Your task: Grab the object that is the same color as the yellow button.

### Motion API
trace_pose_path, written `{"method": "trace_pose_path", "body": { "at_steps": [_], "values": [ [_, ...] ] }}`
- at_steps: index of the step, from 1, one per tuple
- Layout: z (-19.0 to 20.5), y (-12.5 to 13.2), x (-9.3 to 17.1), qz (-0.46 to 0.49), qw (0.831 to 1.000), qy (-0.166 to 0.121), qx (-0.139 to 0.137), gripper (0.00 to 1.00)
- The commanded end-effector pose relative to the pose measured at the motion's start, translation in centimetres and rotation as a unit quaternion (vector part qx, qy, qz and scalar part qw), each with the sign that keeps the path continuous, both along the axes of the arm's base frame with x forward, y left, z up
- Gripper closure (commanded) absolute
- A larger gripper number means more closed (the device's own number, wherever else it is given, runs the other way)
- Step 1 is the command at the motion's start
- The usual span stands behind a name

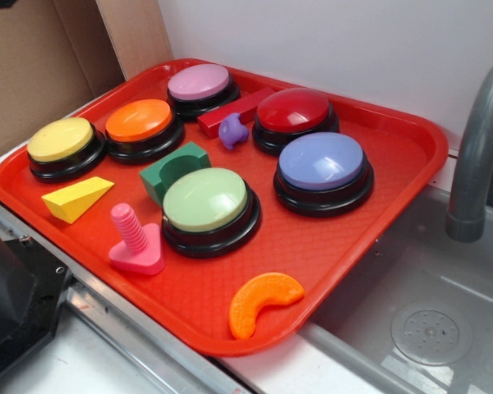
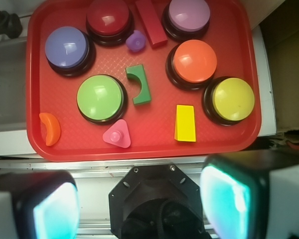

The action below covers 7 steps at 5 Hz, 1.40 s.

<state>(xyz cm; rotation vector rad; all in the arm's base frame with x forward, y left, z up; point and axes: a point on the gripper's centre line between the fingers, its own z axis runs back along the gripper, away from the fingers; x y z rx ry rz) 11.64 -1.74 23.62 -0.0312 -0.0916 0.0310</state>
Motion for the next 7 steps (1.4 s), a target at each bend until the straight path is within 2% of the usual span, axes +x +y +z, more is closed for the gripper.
{"method": "trace_pose_path", "body": {
  "at_steps": [1,2,3,5,6,7],
  "values": [
    [0.0,0.0,0.0,0.0,1.0,0.0,0.0,0.0],
    [-1.9,1.0,0.4,0.038,0.999,-0.013,0.004,0.0],
    [-4.4,2.3,0.9,0.066,0.998,-0.011,0.005,0.0],
    [-10.7,5.3,1.6,0.119,0.992,-0.038,0.001,0.0],
    [-14.3,6.2,1.6,0.151,0.987,-0.048,-0.022,0.0],
    [-16.9,7.2,1.5,0.167,0.985,-0.032,-0.005,0.0]
  ]
}}
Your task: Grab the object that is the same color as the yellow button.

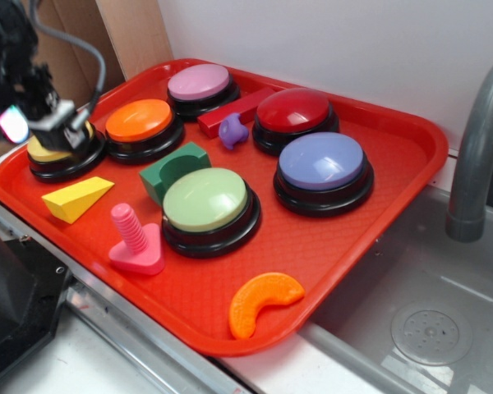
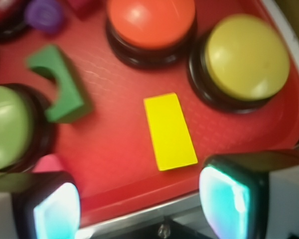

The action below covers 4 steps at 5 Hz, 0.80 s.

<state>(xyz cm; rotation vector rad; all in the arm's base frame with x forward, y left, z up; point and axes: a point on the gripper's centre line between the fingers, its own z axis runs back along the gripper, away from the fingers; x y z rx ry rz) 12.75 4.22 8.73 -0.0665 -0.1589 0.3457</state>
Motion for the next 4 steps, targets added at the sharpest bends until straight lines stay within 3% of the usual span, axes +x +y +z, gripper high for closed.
{"method": "trace_pose_path", "body": {
  "at_steps": [1,3,4],
  "values": [
    [-4.2,2.4,0.1,0.019,0.999,0.017,0.023,0.0],
    [-7.4,2.7,0.1,-0.01,0.999,0.036,0.009,0.0],
    [-7.4,2.5,0.1,-0.004,0.999,0.03,0.021,0.07]
  ]
}}
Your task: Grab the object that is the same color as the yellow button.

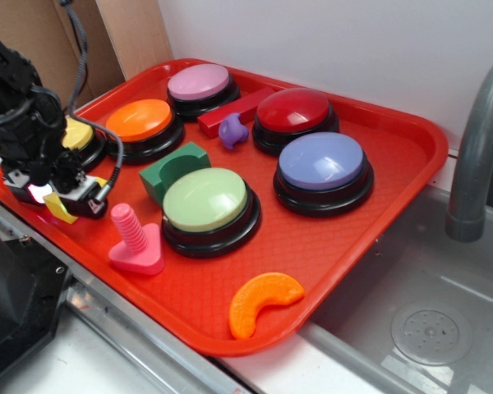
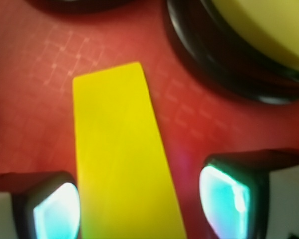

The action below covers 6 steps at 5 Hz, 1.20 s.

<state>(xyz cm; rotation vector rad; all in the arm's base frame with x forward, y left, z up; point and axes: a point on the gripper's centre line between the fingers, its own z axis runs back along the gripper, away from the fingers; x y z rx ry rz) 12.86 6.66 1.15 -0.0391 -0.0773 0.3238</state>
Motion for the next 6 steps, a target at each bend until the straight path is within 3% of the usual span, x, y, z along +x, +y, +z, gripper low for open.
{"method": "trace_pose_path", "body": {
  "at_steps": [1,2,4,5,6],
  "values": [
    [0.8,-0.3,0.1,0.007,1.0,-0.023,-0.002,1.0],
    [5.7,-5.3,3.3,-0.061,0.998,0.022,-0.015,1.0],
    [15.7,-8.0,3.2,-0.083,0.996,-0.016,-0.038,1.0],
    [17.8,-10.2,3.1,-0.1,0.994,-0.022,-0.037,1.0],
    [18.9,-12.1,2.9,-0.128,0.989,-0.045,-0.053,1.0]
  ]
}}
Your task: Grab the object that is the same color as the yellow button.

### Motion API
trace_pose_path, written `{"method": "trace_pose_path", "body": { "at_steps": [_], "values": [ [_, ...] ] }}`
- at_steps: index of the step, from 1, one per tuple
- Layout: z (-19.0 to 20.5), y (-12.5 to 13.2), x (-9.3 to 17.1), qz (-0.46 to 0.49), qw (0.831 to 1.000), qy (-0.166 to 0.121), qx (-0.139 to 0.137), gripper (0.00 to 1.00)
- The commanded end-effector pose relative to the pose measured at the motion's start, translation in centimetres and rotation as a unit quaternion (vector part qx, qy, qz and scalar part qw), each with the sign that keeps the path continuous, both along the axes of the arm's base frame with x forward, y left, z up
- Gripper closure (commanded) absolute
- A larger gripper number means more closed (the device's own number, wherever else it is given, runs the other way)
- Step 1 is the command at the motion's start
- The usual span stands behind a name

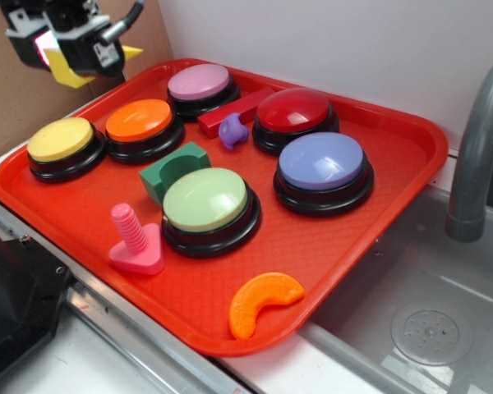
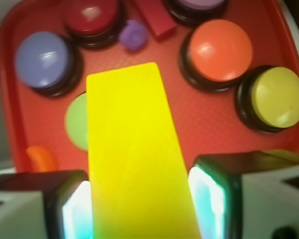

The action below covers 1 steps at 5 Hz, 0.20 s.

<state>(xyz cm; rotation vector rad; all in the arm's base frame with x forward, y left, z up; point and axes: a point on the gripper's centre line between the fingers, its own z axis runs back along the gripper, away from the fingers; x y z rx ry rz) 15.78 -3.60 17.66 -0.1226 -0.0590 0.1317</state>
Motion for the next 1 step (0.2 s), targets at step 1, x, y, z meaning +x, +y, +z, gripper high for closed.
{"method": "trace_pose_path", "body": {
  "at_steps": [1],
  "values": [
    [1.75,-1.85,0.02,-0.018,0.999,-0.045,0.019,1.0]
  ]
}}
